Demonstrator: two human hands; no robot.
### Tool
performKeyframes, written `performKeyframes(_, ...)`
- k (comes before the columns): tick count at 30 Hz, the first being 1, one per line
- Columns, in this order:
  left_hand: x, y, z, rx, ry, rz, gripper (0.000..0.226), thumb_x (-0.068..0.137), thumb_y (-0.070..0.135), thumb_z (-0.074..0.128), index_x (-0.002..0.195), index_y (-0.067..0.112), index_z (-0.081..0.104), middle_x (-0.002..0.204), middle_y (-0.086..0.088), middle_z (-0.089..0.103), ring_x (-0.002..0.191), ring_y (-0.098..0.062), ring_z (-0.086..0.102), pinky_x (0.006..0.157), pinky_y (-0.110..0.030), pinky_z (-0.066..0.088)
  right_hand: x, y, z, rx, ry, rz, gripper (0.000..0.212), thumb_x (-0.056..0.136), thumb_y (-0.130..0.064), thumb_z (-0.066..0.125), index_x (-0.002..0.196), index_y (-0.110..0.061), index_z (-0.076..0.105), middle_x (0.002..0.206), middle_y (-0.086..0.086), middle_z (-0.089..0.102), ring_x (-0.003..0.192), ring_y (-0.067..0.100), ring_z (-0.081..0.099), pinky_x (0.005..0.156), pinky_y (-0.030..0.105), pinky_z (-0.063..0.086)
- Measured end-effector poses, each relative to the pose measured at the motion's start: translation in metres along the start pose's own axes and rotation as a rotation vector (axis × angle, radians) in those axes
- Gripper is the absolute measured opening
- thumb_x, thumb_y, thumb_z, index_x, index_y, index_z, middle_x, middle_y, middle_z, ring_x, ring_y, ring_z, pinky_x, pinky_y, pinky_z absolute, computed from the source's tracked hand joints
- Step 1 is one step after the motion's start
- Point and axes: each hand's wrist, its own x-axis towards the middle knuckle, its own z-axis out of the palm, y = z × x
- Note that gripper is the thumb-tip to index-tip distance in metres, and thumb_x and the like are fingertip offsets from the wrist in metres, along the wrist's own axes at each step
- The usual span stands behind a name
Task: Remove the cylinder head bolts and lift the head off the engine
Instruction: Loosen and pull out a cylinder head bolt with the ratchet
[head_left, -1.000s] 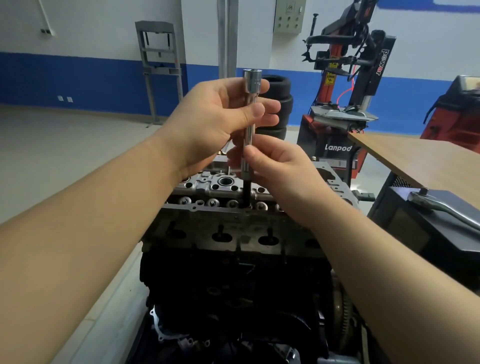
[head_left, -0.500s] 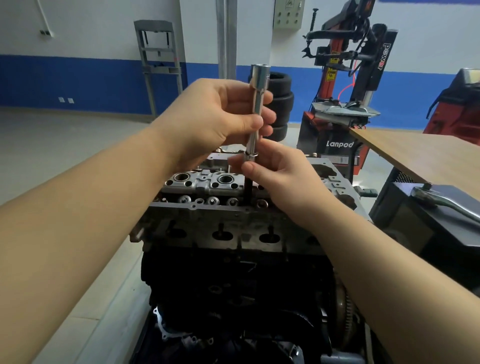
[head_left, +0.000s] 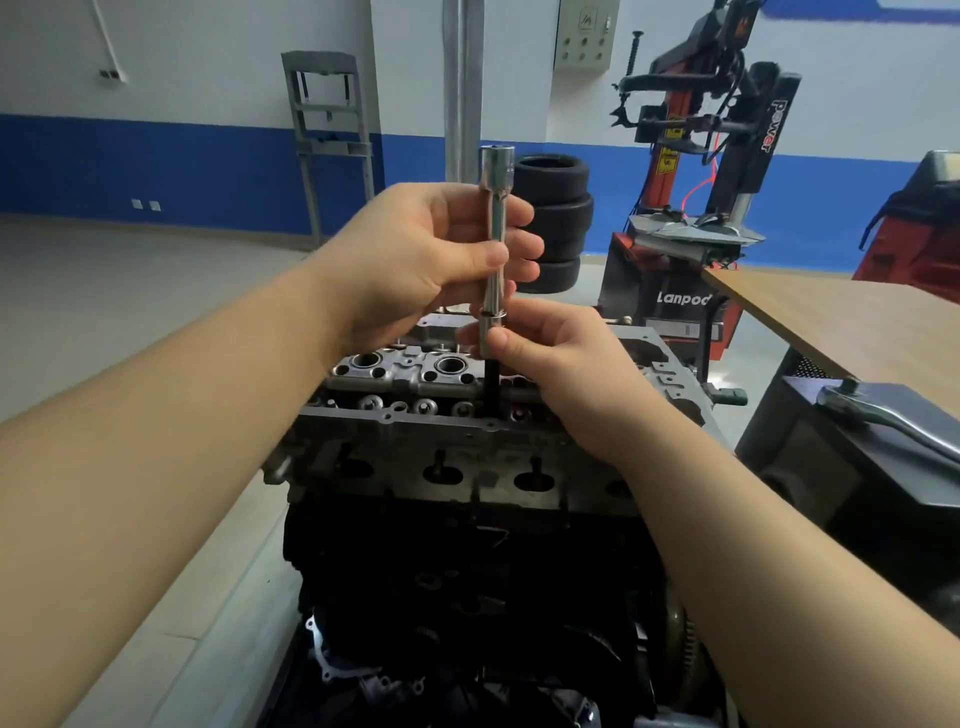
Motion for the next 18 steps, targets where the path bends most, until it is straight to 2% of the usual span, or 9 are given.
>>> performKeyframes(2,0.002,-0.001,0.002,0.082,0.105,0.039,0.023,0.092,0.0,0.077,0.114,0.007,0.074,0.102,-0.011,0.081,0.098,-0.027,0.08,0.084,-0.042,0.067,0.002,-0.001,0.002,-0.024,0.038,0.036,0.033,0.089,-0.026,0.083,0.118,-0.017,0.07,0.109,0.011,0.077,0.104,0.03,0.074,0.1,0.052,0.057)
performKeyframes(5,0.005,-0.003,0.006,0.251,0.219,0.095,0.03,0.082,0.012,0.09,0.107,0.012,0.075,0.096,-0.005,0.081,0.09,-0.02,0.081,0.078,-0.036,0.067,0.003,-0.001,0.002,-0.064,0.142,0.033,0.036,0.083,-0.03,0.088,0.1,-0.005,0.068,0.094,0.018,0.076,0.091,0.033,0.075,0.087,0.06,0.058)
performKeyframes(7,0.007,-0.003,0.006,0.235,0.165,0.093,0.025,0.089,0.012,0.084,0.112,0.015,0.074,0.103,-0.003,0.081,0.096,-0.018,0.08,0.085,-0.036,0.066,0.001,0.001,0.002,-0.051,0.135,-0.002,0.027,0.089,-0.024,0.083,0.1,-0.002,0.071,0.091,0.017,0.077,0.083,0.029,0.074,0.087,0.054,0.06)
performKeyframes(9,0.007,-0.004,0.005,0.117,0.041,0.066,0.026,0.1,0.003,0.069,0.124,0.013,0.071,0.115,-0.005,0.08,0.108,-0.021,0.078,0.095,-0.038,0.063,-0.001,0.003,0.0,-0.056,0.102,-0.035,0.018,0.096,-0.02,0.077,0.103,-0.004,0.073,0.09,0.01,0.079,0.083,0.02,0.074,0.085,0.037,0.061)
performKeyframes(11,0.005,-0.004,0.001,0.025,-0.02,0.052,0.029,0.102,-0.002,0.062,0.129,0.008,0.068,0.117,-0.009,0.08,0.112,-0.026,0.077,0.095,-0.039,0.063,-0.001,0.004,-0.003,-0.052,0.059,-0.05,0.014,0.101,-0.016,0.07,0.108,-0.005,0.074,0.092,0.003,0.079,0.089,0.012,0.074,0.086,0.028,0.059)
performKeyframes(13,0.004,-0.003,-0.001,0.035,0.017,0.064,0.028,0.094,0.002,0.072,0.122,0.006,0.071,0.11,-0.011,0.081,0.106,-0.028,0.079,0.09,-0.04,0.065,-0.001,0.003,-0.005,-0.024,0.005,-0.044,0.019,0.104,-0.015,0.064,0.117,-0.007,0.074,0.102,0.003,0.08,0.101,0.013,0.075,0.094,0.03,0.056)
performKeyframes(15,0.005,-0.004,-0.001,0.114,0.109,0.088,0.03,0.085,0.007,0.084,0.113,0.009,0.075,0.103,-0.011,0.081,0.099,-0.029,0.08,0.087,-0.044,0.066,-0.003,-0.002,-0.004,0.002,-0.011,-0.001,0.024,0.102,-0.018,0.066,0.125,-0.012,0.073,0.108,0.0,0.08,0.103,0.011,0.075,0.095,0.031,0.054)
performKeyframes(18,0.003,-0.009,0.005,0.178,0.221,0.124,0.027,0.083,0.011,0.089,0.106,0.014,0.075,0.097,-0.006,0.081,0.095,-0.026,0.08,0.085,-0.044,0.066,-0.001,-0.031,-0.014,-0.061,0.178,-0.034,0.031,0.096,-0.026,0.075,0.125,-0.016,0.071,0.106,-0.004,0.077,0.097,0.007,0.073,0.086,0.03,0.057)
